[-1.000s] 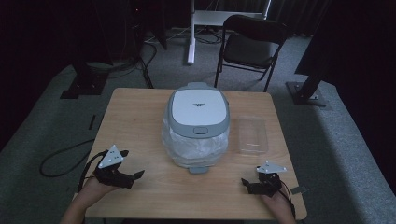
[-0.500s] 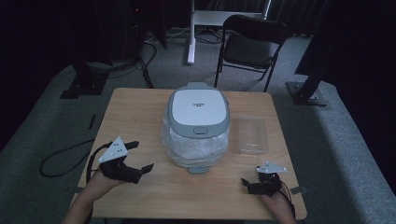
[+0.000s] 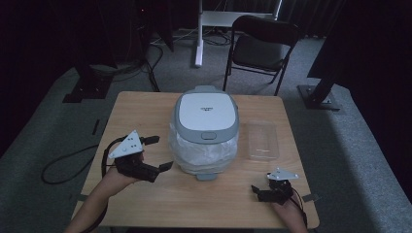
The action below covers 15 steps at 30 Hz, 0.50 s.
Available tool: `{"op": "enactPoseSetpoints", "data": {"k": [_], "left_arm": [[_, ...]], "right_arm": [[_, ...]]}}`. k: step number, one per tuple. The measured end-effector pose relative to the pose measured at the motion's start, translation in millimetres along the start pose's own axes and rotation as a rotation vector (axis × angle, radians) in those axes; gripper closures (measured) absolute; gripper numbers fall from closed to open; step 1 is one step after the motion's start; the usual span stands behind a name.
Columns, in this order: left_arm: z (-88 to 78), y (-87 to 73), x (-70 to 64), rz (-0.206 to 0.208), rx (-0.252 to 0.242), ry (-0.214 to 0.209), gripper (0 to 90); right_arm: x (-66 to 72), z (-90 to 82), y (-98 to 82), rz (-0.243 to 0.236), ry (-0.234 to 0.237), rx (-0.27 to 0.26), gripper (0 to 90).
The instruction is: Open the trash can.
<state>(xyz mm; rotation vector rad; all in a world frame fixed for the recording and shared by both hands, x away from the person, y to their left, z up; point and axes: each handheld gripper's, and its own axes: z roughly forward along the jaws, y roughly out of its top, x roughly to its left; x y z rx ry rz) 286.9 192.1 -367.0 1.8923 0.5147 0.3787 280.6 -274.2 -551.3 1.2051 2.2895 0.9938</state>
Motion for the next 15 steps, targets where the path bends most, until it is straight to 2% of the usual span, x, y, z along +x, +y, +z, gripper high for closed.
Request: {"op": "enactPoseSetpoints", "data": {"k": [2,4,5,6,8,9,10,12,13,15], "left_arm": [[0.5,2.6,-0.1,0.006,-0.012,-0.001,14.8],[2.4,8.3,-0.6,0.005,-0.029,-0.013,14.9],[4.1,12.9,-0.9,0.005,-0.055,-0.029,17.1],[4.1,12.9,-0.9,0.005,-0.055,-0.029,21.4],[7.0,18.4,-1.0,0.007,-0.068,-0.028,24.1],[11.4,23.5,0.1,0.007,-0.078,-0.052,30.0],[11.4,23.5,0.1,0.007,-0.078,-0.052,34.0],[16.1,28.4,0.5,0.003,-0.082,-0.061,34.4],[21.0,33.2,1.1,0.0,-0.09,-0.085,36.9],[23.3,35.6,1.1,0.0,-0.094,-0.09,38.6]], "right_arm": [[0.0,-0.1,0.0,0.0,0.0,0.001,14.0],[0.0,-0.1,0.0,0.0,0.0,0.001,14.0],[0.0,-0.1,0.0,0.001,0.0,0.001,14.0],[0.0,-0.1,0.0,0.001,0.0,0.001,14.0],[0.0,-0.1,0.0,0.001,0.0,0.001,14.0],[0.0,-0.1,0.0,0.001,0.0,0.001,14.0],[0.0,-0.1,0.0,0.001,-0.001,0.001,14.0],[0.0,-0.1,0.1,0.001,-0.001,0.001,14.0],[0.0,-0.1,0.0,0.001,-0.001,0.001,14.0],[0.0,-0.1,0.1,0.001,-0.001,0.001,14.0]]}}
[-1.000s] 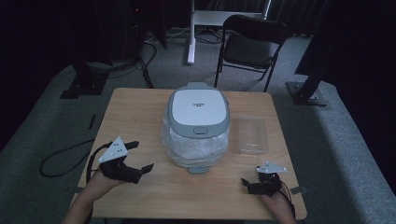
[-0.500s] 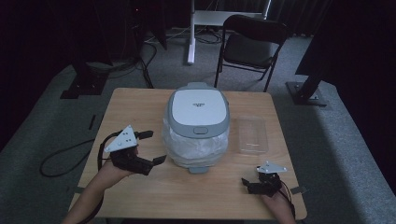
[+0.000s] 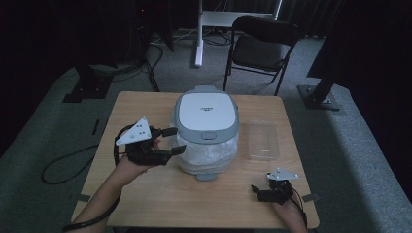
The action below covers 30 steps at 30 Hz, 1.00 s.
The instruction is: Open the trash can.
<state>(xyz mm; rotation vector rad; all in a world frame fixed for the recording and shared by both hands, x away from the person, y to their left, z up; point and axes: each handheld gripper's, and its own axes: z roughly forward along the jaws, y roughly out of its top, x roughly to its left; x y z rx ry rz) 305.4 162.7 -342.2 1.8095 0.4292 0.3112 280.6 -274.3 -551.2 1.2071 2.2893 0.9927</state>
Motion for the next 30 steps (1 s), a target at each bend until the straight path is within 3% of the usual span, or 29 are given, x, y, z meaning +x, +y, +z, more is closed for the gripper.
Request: {"op": "enactPoseSetpoints", "data": {"k": [1,2,6,9,13,24,27,30], "left_arm": [[2.5,2.1,0.6,-0.002,-0.002,-0.016,38.6],[7.0,5.7,0.1,0.008,-0.018,-0.016,46.1],[15.0,12.3,-1.9,0.026,-0.022,-0.024,60.3],[21.3,17.3,-7.4,0.048,-0.024,-0.043,65.1],[28.7,22.2,-12.4,0.062,-0.008,-0.039,73.3],[50.1,28.6,-17.2,0.065,0.028,-0.038,86.8],[51.7,28.7,-17.0,0.064,0.029,-0.039,87.0],[57.0,28.9,-15.6,0.063,0.047,-0.02,90.0]], "right_arm": [[0.0,0.0,0.0,0.0,0.0,0.0,14.0],[0.0,0.0,0.0,0.0,0.0,0.0,14.0],[0.0,0.0,0.0,0.0,0.0,0.0,14.0],[0.0,0.0,0.0,0.0,0.0,0.0,14.0],[0.0,0.0,0.0,0.0,0.0,0.0,14.0],[0.0,0.0,0.0,0.0,0.0,0.0,14.0],[0.0,0.0,0.0,0.0,0.0,0.0,14.0],[0.0,0.0,0.0,0.0,0.0,0.0,14.0]]}}
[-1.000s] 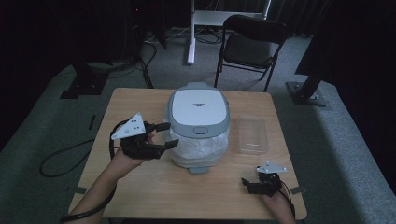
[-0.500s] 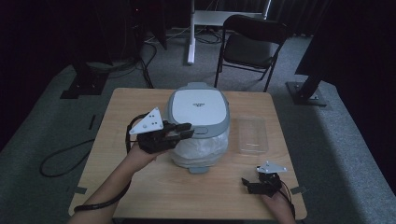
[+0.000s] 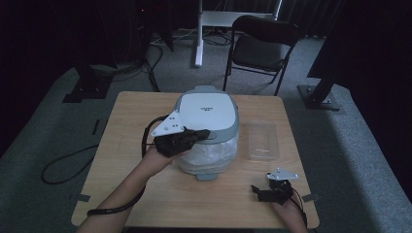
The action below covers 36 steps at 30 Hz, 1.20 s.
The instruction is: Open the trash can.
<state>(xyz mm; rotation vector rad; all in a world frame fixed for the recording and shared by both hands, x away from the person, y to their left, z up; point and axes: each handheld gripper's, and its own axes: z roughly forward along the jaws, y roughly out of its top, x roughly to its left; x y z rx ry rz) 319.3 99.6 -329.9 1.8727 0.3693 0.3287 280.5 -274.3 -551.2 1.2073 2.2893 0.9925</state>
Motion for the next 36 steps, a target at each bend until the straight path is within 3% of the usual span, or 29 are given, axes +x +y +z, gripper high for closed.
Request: {"op": "enactPoseSetpoints", "data": {"k": [11,15,21,23,25,28,36], "left_arm": [[10.2,-1.7,4.8,-0.029,0.022,0.001,90.0],[12.5,-1.6,3.5,-0.012,0.024,0.0,90.0],[15.7,-2.2,6.3,-0.025,0.049,0.022,90.0],[15.9,-1.8,4.5,-0.008,0.055,0.029,90.0],[16.5,-0.9,5.3,-0.014,0.062,0.005,90.0],[17.4,0.5,4.9,-0.007,0.073,0.004,90.0],[17.7,-0.5,2.1,-0.013,0.064,0.029,90.0]], "right_arm": [[0.0,0.0,0.0,0.0,0.0,0.0,14.0],[0.0,0.0,0.0,0.0,0.0,0.0,14.0],[0.1,0.0,0.0,-0.001,0.002,0.0,13.1],[0.5,0.2,0.1,-0.005,0.006,0.002,12.6],[0.5,0.2,0.1,-0.005,0.007,0.002,12.6],[0.4,0.2,0.1,-0.004,0.007,0.003,12.7],[0.2,0.3,0.2,0.001,0.0,0.003,12.7]]}}
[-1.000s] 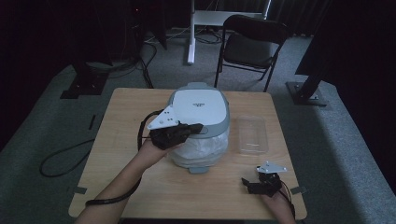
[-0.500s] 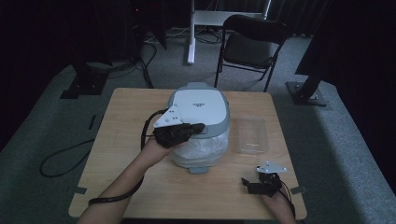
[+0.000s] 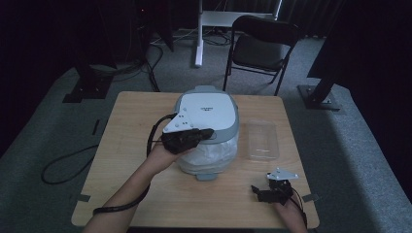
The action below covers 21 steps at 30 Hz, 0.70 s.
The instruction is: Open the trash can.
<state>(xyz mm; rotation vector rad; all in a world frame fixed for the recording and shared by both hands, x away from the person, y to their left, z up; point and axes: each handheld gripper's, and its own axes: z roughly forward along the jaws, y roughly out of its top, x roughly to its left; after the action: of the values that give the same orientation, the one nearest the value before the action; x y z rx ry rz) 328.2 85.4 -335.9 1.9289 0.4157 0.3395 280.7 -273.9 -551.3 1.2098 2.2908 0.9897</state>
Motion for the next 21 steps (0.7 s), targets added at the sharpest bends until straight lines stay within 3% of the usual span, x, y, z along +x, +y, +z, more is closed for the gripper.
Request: {"op": "enactPoseSetpoints", "data": {"k": [11,18,19,21], "left_arm": [[-0.1,0.7,-1.8,-0.001,0.023,-0.001,90.0],[0.0,0.3,4.4,-0.062,-0.001,-0.041,90.0],[-0.3,0.4,5.3,-0.073,-0.006,-0.052,78.5],[-2.0,0.0,6.4,-0.083,-0.018,-0.074,70.6]], "right_arm": [[0.0,0.0,0.0,0.0,-0.001,0.0,12.7],[0.0,-0.1,0.0,0.001,-0.002,0.0,12.8],[0.0,-0.1,-0.1,0.001,-0.001,0.0,12.8],[-0.1,-0.1,-0.1,0.001,-0.001,0.0,12.8]]}}
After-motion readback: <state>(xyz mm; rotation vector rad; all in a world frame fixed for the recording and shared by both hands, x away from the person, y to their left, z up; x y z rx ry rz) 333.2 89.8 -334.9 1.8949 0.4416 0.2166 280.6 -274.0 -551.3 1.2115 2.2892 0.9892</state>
